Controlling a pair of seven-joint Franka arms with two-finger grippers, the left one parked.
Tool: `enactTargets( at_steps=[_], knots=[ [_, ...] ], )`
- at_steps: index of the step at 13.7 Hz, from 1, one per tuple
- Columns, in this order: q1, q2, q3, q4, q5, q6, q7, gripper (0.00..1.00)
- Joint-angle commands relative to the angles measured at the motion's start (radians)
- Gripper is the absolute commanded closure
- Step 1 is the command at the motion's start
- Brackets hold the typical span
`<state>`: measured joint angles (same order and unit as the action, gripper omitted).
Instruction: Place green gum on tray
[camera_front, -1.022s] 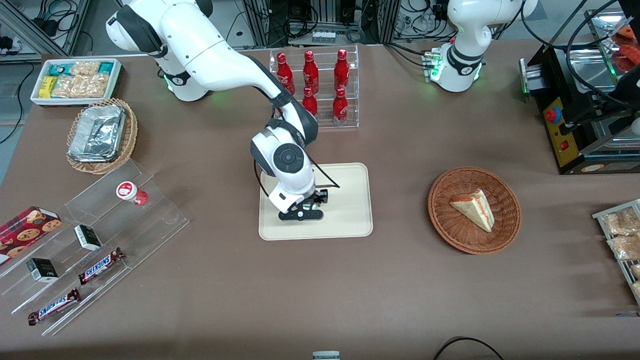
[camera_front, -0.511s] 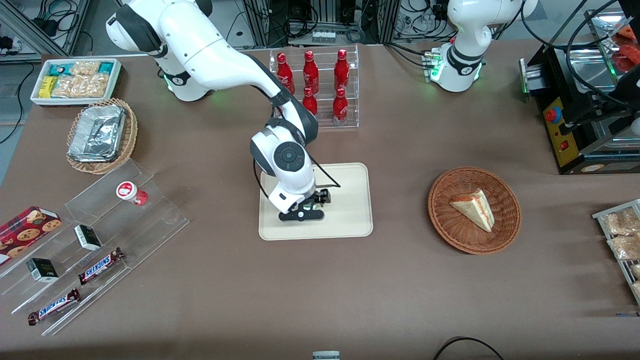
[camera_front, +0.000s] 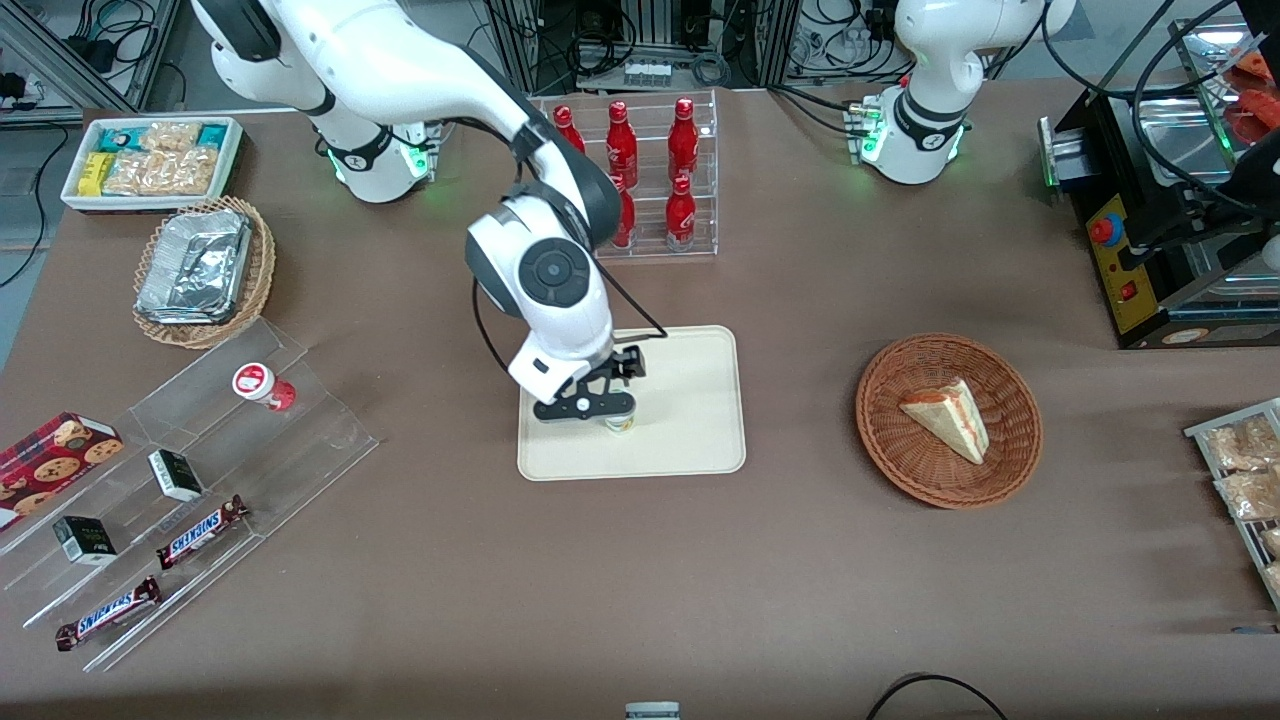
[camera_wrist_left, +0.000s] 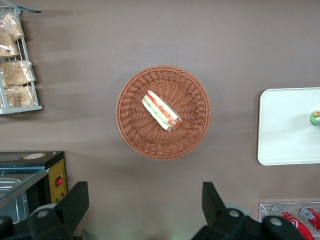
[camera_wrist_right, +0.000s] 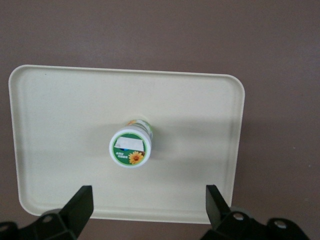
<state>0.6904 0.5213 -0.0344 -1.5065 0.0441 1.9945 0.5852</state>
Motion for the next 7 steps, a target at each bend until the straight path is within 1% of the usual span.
enactTargets(
  at_steps=[1, 4, 7],
  knots=[
    [-0.051, -0.052, 0.005, -0.005, -0.009, -0.091, -0.089, 0.0],
    [-0.121, -0.098, 0.005, -0.003, -0.006, -0.176, -0.184, 0.0],
    [-0.204, -0.165, 0.005, -0.024, -0.003, -0.229, -0.318, 0.0]
  ],
)
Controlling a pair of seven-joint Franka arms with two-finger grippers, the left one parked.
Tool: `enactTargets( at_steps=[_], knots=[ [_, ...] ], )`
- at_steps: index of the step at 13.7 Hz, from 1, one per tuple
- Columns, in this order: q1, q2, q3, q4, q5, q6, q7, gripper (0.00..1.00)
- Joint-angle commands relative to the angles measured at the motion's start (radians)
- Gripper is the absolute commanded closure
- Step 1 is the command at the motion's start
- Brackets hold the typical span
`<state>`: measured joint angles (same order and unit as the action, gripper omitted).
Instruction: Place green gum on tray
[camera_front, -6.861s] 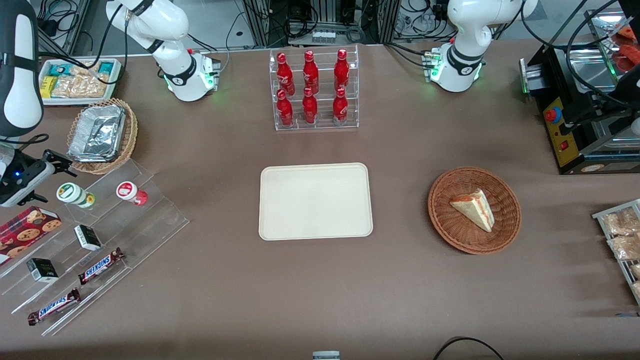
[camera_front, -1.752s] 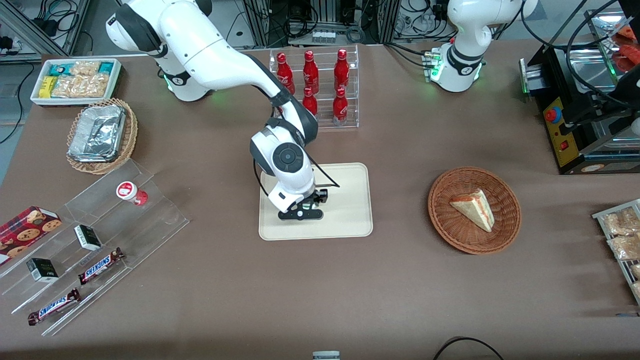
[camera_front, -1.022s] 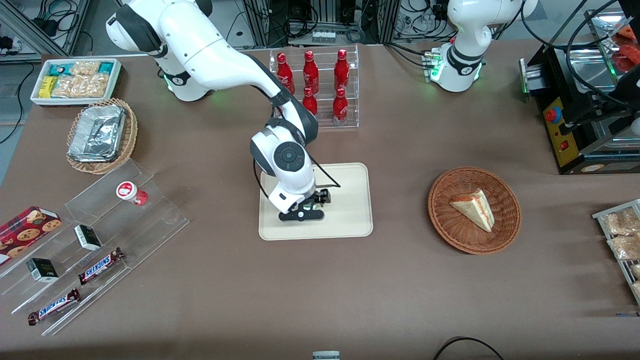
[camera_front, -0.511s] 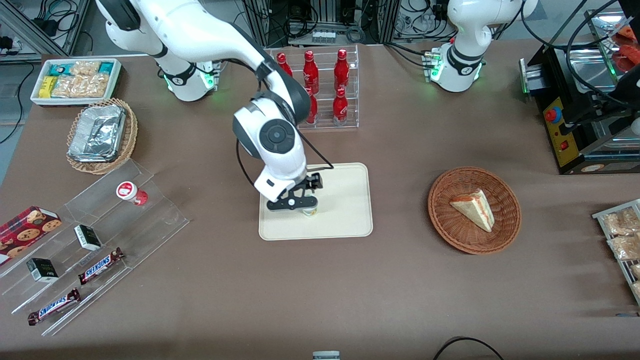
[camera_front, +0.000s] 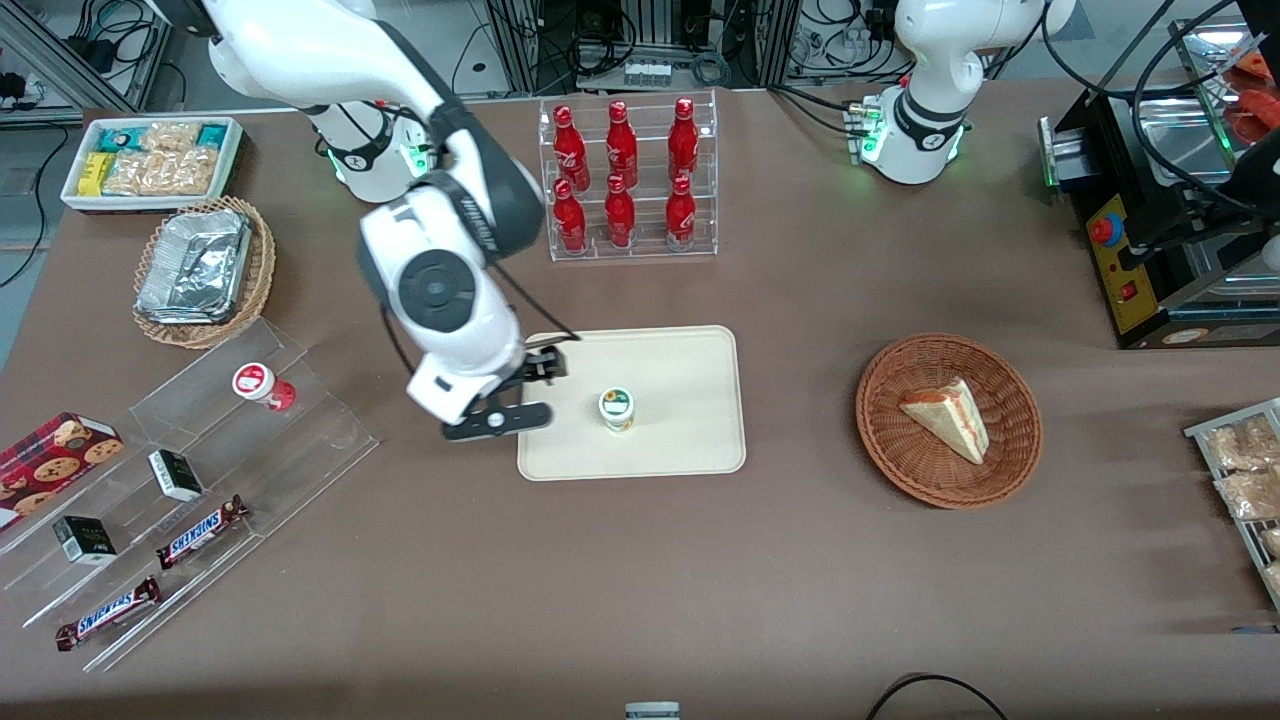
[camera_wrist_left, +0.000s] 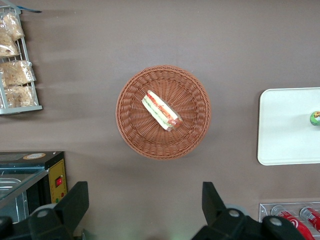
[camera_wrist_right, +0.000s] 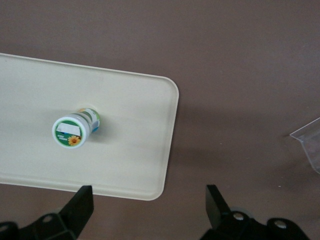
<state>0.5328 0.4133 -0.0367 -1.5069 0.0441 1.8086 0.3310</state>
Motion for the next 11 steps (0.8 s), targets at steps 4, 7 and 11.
enactTargets(
  at_steps=[4, 7, 11],
  knots=[
    [-0.167, -0.136, 0.011, -0.079, -0.001, -0.072, -0.144, 0.0],
    [-0.258, -0.177, 0.014, -0.131, 0.0, -0.063, -0.214, 0.0],
    [-0.355, -0.289, 0.014, -0.268, -0.001, 0.049, -0.216, 0.0]
  ],
)
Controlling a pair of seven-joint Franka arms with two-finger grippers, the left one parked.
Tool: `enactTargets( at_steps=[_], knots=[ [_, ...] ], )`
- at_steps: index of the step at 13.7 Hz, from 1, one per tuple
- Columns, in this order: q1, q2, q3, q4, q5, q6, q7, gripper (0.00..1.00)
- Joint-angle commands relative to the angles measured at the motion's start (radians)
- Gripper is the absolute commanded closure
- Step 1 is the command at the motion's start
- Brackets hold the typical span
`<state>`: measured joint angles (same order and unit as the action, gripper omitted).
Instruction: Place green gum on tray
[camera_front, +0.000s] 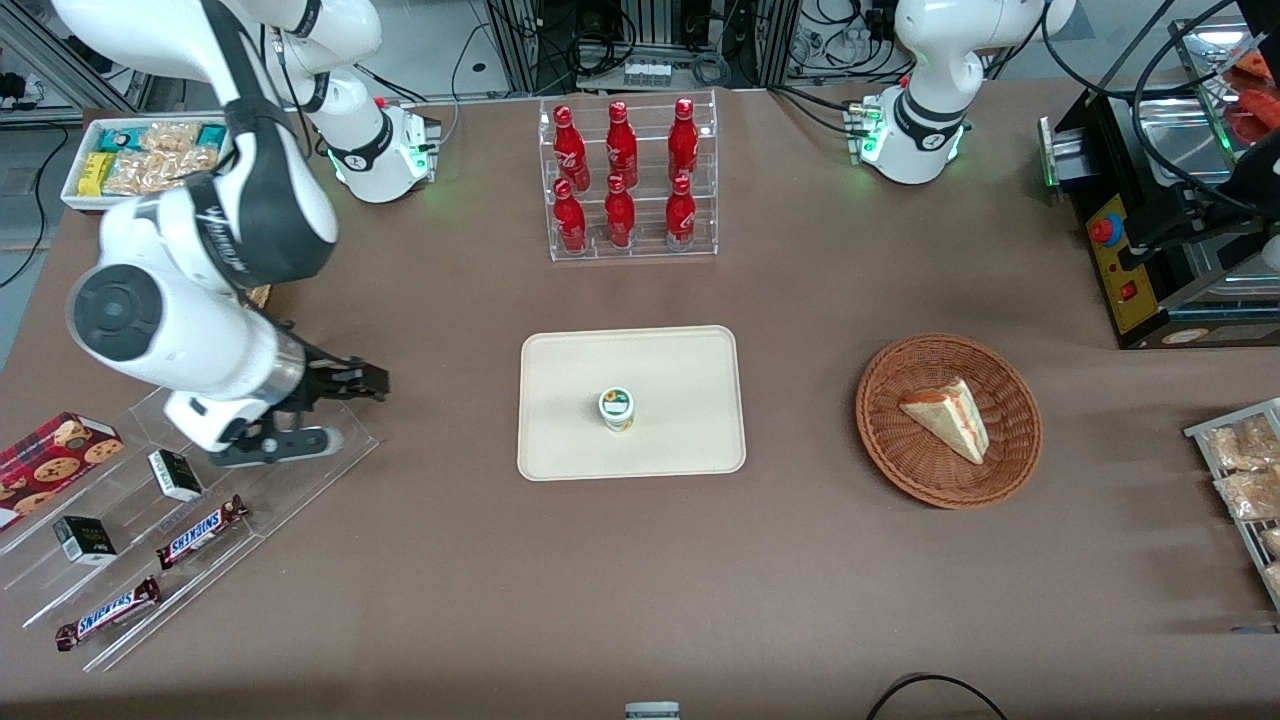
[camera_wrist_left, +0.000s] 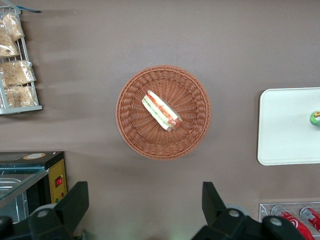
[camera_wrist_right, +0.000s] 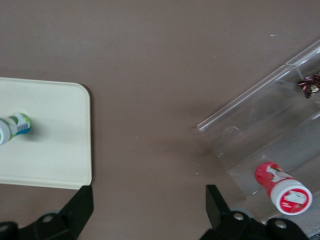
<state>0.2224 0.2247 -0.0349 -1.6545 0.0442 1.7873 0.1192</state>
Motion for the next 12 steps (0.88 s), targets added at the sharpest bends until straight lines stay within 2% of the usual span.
enactTargets(
  at_steps=[1, 6, 12],
  knots=[
    [-0.073, -0.125, 0.013, -0.145, -0.001, 0.086, -0.006, 0.0],
    [-0.184, -0.191, 0.013, -0.152, -0.001, 0.028, -0.191, 0.0],
    [-0.228, -0.254, -0.005, -0.128, -0.009, -0.139, -0.198, 0.0]
  ],
)
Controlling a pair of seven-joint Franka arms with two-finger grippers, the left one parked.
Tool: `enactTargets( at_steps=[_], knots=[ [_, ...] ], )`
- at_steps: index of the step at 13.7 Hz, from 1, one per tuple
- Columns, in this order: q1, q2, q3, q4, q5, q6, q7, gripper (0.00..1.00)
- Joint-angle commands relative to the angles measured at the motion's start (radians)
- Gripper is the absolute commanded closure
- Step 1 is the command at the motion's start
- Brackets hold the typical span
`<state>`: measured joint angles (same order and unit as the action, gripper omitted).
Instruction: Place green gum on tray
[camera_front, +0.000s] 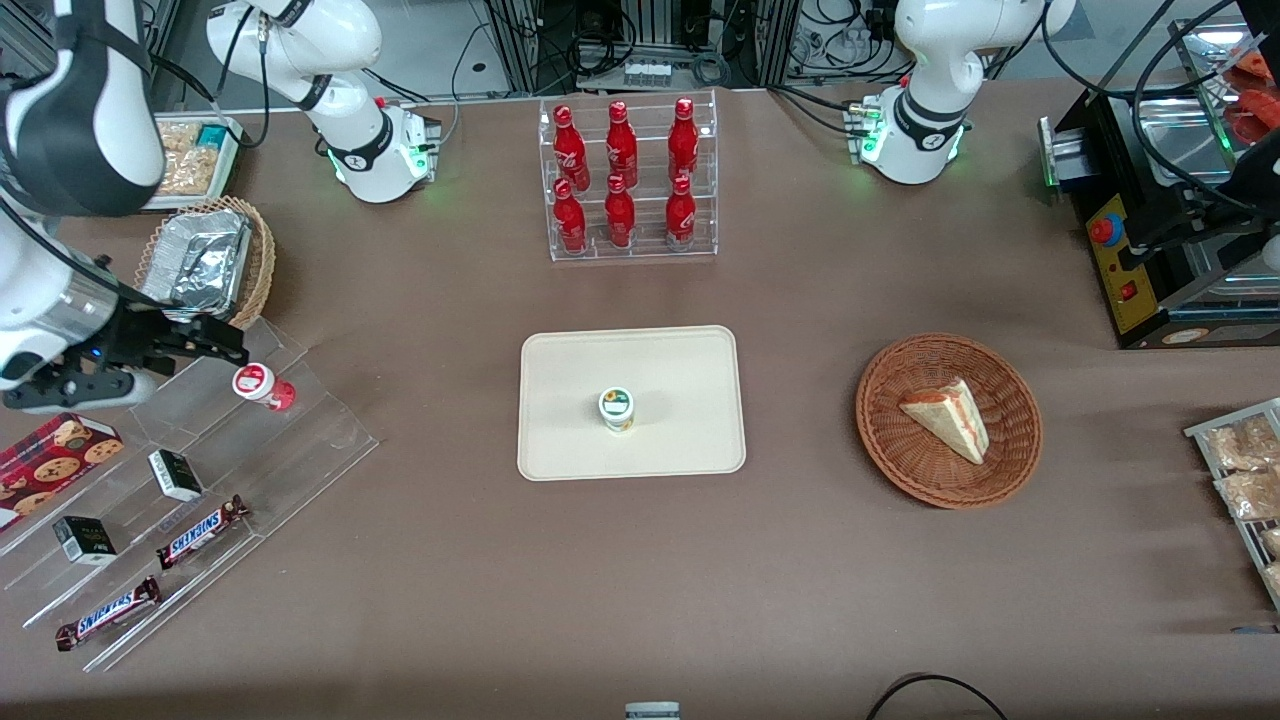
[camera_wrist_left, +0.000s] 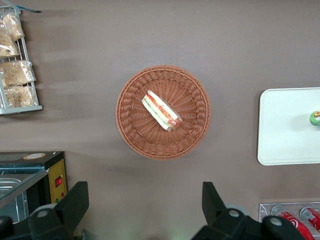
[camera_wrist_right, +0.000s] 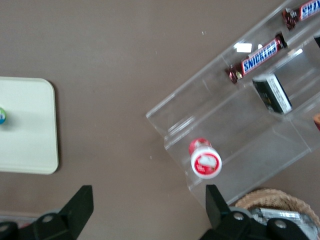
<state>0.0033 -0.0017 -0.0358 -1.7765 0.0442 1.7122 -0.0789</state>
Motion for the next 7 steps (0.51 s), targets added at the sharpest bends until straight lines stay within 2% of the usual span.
enactTargets(
  at_steps=[1, 7],
  knots=[
    [-0.009, -0.027, -0.012, 0.011, -0.01, -0.089, 0.004, 0.0],
    [-0.008, -0.026, -0.022, 0.129, -0.046, -0.23, 0.064, 0.0]
  ],
)
